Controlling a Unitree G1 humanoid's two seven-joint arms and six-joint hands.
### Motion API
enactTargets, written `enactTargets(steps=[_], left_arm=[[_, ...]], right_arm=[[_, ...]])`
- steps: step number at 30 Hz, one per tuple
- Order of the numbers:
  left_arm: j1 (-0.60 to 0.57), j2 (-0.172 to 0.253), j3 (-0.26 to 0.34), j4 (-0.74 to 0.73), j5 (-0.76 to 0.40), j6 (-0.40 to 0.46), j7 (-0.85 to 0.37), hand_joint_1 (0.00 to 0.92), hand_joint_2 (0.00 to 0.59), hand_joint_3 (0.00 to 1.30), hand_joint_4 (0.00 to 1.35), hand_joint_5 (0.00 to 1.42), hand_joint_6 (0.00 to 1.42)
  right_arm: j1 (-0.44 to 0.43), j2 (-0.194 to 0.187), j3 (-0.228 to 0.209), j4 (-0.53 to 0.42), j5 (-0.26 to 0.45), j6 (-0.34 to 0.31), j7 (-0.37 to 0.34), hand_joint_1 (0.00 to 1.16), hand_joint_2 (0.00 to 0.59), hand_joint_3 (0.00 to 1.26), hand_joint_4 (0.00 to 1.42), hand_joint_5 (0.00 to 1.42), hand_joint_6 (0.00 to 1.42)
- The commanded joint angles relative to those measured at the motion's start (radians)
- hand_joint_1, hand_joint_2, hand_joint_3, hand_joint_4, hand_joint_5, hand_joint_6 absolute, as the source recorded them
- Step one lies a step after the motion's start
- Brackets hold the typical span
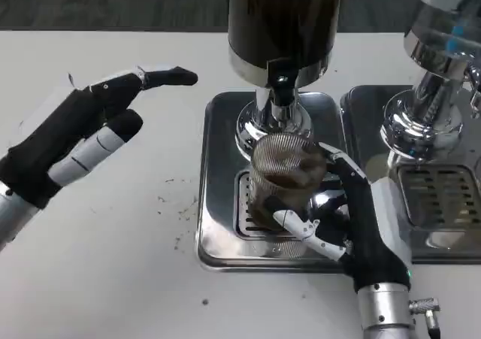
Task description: Grasp the cup under the faucet to collect the drink, then remove the cup.
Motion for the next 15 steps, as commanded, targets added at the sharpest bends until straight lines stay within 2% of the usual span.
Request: enactTargets(steps=[1,15], left_arm=[[0.001,-0.006,-0.003,0.009,0.007,0.006,0.005,0.0,0.17,0.33,0.24,0.18,0.11],[0.005,-0.012,-0.006,0.013,0.009,0.006,0.002,0.0,0.178,0.32,0.24,0.18,0.11]], right_arm=[[0.007,0.003,-0.003,-0.006,0.004,-0.036,-0.023,0.64,0.234,0.39,0.5,0.6,0.83],[0.012,0.002,-0.012,-0.02,0.004,-0.054,-0.036,0.63,0.242,0.41,0.52,0.61,0.85]])
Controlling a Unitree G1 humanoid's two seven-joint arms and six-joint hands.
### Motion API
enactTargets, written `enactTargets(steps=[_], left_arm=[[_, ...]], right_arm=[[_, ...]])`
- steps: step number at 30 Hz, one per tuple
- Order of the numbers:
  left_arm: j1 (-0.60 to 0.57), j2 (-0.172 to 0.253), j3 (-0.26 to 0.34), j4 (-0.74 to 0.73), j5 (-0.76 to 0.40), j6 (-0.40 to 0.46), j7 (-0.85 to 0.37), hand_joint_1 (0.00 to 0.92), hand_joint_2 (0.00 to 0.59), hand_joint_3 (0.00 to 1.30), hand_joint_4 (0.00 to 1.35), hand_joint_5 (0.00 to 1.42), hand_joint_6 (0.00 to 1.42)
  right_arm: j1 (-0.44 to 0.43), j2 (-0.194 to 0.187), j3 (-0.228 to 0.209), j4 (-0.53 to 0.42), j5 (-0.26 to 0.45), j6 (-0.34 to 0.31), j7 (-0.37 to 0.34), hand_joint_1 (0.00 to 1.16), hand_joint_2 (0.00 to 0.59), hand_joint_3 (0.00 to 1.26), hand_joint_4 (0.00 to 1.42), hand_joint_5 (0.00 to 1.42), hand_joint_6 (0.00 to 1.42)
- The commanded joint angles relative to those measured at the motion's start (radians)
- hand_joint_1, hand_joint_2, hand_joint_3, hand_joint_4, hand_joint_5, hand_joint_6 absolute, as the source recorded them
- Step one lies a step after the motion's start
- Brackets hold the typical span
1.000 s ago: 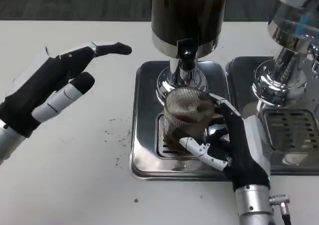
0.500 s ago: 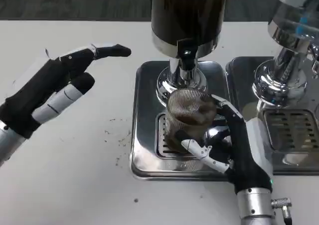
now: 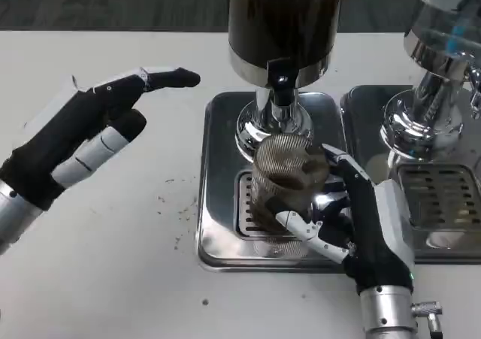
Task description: Grasp the cup under the faucet to collect the drink, then remove the cup.
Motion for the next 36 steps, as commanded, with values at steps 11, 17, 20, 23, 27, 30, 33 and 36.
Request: enactTargets(steps=[11,17,20,23,27,30,33,36], left_arm=[[0.001,-0.005,-0.005,0.023,0.011,0.004,0.004,0.0,0.18,0.32,0.24,0.18,0.12],[-0.001,-0.005,-0.004,0.028,0.013,0.002,0.005,0.0,0.18,0.32,0.24,0.18,0.12],[-0.001,-0.005,-0.003,0.028,0.013,0.002,0.006,0.0,0.18,0.32,0.24,0.18,0.13],[-0.002,-0.005,-0.002,0.03,0.013,0.0,0.006,0.0,0.182,0.31,0.24,0.18,0.13],[-0.005,-0.005,-0.003,0.032,0.013,0.0,0.006,0.0,0.183,0.31,0.24,0.18,0.13],[-0.007,-0.005,-0.002,0.036,0.013,0.0,0.006,0.0,0.186,0.31,0.24,0.18,0.13],[-0.011,-0.005,-0.003,0.042,0.015,-0.003,0.006,0.0,0.187,0.31,0.24,0.18,0.13],[-0.014,-0.005,-0.003,0.048,0.016,-0.005,0.005,0.0,0.188,0.31,0.24,0.18,0.13]], right_arm=[[0.0,0.0,-0.009,-0.019,0.002,-0.056,-0.032,0.63,0.243,0.42,0.52,0.62,0.87],[0.001,-0.002,-0.009,-0.019,-0.004,-0.059,-0.042,0.63,0.243,0.42,0.52,0.63,0.88],[0.002,-0.003,-0.01,-0.019,-0.005,-0.061,-0.045,0.63,0.243,0.42,0.53,0.63,0.88],[0.003,-0.004,-0.01,-0.021,-0.006,-0.063,-0.049,0.63,0.243,0.43,0.53,0.63,0.88],[0.003,-0.006,-0.012,-0.026,-0.006,-0.066,-0.055,0.63,0.243,0.43,0.53,0.63,0.89],[0.001,-0.009,-0.015,-0.026,-0.006,-0.066,-0.059,0.63,0.243,0.43,0.53,0.63,0.89],[-0.002,-0.012,-0.02,-0.024,-0.005,-0.066,-0.062,0.63,0.243,0.44,0.53,0.64,0.89],[0.0,-0.014,-0.022,-0.024,-0.006,-0.067,-0.064,0.63,0.243,0.44,0.55,0.65,0.89]])
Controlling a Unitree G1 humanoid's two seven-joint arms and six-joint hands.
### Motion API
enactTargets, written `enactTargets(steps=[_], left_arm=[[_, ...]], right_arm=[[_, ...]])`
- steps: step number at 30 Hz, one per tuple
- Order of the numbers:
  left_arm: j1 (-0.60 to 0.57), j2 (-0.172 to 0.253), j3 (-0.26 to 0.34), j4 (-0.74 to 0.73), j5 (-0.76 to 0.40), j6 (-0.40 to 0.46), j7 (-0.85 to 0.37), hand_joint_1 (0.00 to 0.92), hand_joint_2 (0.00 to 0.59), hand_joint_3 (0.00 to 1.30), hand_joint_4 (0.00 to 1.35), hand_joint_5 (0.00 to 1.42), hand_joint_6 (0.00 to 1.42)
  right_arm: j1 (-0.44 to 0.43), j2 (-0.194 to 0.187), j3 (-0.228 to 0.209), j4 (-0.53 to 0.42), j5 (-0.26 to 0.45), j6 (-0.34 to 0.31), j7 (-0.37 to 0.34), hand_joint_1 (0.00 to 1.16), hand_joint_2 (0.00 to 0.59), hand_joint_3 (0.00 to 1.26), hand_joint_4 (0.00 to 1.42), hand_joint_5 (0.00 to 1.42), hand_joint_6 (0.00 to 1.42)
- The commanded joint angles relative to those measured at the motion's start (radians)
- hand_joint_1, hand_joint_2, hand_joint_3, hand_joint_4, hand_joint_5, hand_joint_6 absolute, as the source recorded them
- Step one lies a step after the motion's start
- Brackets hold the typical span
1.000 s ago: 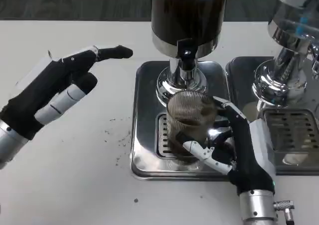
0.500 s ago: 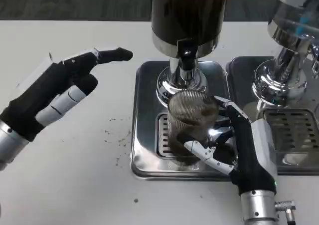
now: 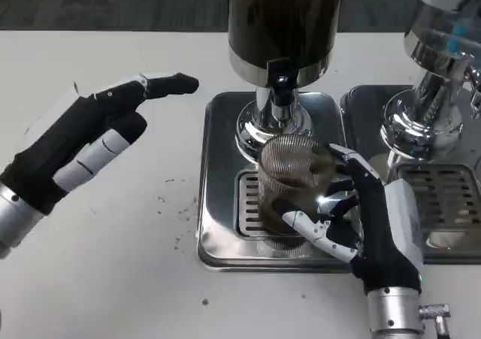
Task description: Grasp the cup under the faucet to collect the drink, then remove the cup.
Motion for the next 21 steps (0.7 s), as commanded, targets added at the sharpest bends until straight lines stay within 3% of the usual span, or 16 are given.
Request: enactTargets(steps=[1,21], left_arm=[[-0.015,-0.002,-0.001,0.014,0.011,-0.006,0.005,0.0,0.188,0.31,0.24,0.18,0.13],[-0.025,-0.008,-0.002,0.038,0.02,-0.019,0.006,0.0,0.19,0.3,0.24,0.19,0.14]], right_arm=[[-0.004,-0.003,-0.01,-0.028,-0.005,-0.045,-0.034,0.63,0.243,0.44,0.55,0.65,0.89],[0.008,-0.006,-0.018,-0.046,-0.023,-0.052,-0.051,0.7,0.254,0.47,0.57,0.69,0.96]])
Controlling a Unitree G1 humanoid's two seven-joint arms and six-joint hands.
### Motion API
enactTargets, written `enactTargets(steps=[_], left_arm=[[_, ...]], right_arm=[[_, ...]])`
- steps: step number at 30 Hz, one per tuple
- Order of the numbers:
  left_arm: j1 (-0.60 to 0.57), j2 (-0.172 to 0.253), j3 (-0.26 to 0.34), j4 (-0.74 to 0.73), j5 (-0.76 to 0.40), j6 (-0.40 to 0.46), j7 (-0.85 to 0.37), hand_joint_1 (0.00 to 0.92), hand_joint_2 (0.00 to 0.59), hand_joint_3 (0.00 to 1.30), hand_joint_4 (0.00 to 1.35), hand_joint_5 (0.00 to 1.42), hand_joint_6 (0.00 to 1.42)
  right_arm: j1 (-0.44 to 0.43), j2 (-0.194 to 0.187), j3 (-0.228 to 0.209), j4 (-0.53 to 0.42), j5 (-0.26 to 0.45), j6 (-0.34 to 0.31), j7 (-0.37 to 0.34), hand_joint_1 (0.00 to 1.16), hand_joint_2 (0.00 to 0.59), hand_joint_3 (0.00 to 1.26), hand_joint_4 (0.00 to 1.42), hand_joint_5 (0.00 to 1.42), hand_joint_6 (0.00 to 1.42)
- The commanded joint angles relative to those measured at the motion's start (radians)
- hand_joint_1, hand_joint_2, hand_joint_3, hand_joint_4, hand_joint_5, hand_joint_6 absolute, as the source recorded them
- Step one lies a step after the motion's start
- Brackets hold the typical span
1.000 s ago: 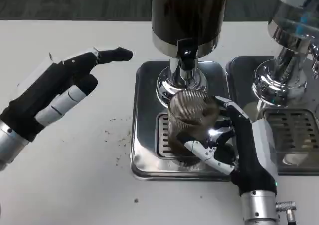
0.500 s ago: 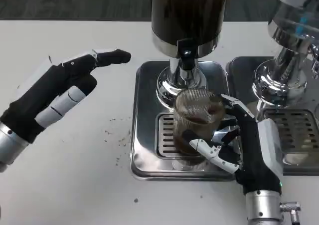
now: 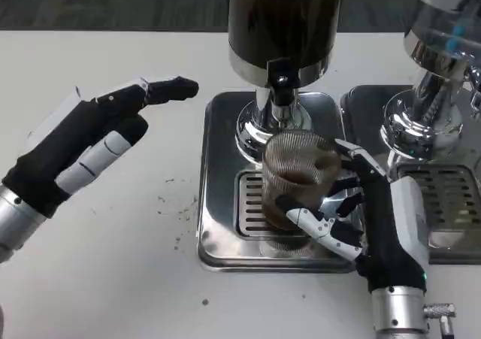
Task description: Grasp the cup under the faucet to collect the drink, then remove the cup.
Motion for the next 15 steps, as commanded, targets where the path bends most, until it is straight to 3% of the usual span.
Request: enactTargets(steps=[1,15], left_arm=[[-0.023,-0.001,-0.002,0.014,0.013,-0.016,0.006,0.0,0.19,0.3,0.24,0.19,0.14],[-0.029,-0.004,-0.001,0.03,0.02,-0.026,0.004,0.0,0.191,0.3,0.24,0.19,0.14]], right_arm=[[0.003,0.0,-0.009,-0.031,-0.001,-0.039,-0.033,0.71,0.251,0.47,0.57,0.7,0.97],[0.015,-0.001,-0.018,-0.042,-0.018,-0.037,-0.053,0.74,0.232,0.48,0.58,0.74,1.01]])
